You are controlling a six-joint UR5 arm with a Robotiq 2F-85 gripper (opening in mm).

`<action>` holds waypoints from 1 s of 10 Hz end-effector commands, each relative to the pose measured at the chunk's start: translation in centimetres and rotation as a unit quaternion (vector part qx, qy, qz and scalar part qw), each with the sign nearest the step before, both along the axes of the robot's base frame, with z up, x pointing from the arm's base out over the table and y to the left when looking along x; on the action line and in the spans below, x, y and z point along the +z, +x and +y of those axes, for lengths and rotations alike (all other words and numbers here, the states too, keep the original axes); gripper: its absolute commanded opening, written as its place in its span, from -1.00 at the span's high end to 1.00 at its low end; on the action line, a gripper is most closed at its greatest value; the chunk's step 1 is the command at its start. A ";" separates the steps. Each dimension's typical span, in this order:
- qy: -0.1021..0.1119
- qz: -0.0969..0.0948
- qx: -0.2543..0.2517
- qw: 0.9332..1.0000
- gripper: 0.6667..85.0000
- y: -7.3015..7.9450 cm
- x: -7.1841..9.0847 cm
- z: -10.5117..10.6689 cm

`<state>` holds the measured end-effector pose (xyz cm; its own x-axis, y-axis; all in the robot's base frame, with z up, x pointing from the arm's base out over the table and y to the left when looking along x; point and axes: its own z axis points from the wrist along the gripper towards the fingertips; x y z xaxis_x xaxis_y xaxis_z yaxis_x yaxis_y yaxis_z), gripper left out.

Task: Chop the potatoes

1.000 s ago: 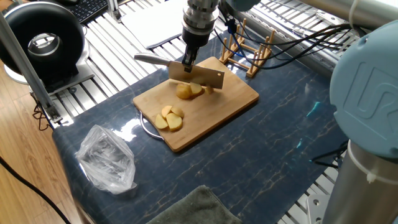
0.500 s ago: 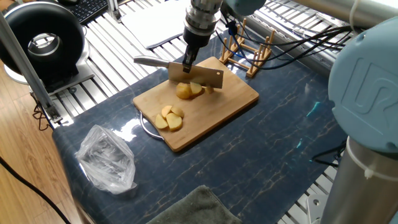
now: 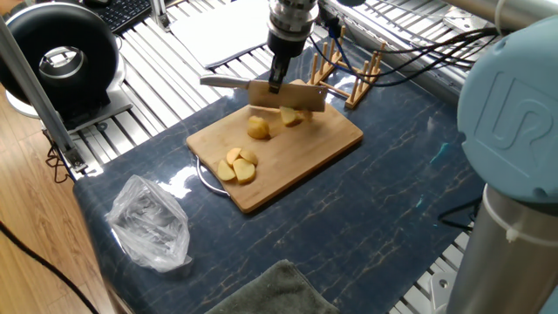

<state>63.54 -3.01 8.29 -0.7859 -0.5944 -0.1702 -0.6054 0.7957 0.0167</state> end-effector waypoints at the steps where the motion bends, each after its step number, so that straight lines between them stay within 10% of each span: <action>1: 0.007 0.012 -0.021 1.000 0.99 -0.5 1.3 0.8; 5: 0.000 0.033 -0.047 0.998 0.99 -1.6 3.5 2.1; 10: -0.004 0.007 0.002 1.000 0.99 -0.7 1.2 1.5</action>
<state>62.55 -1.58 10.03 -0.8124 -0.5670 -0.1363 -0.5751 0.8177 0.0258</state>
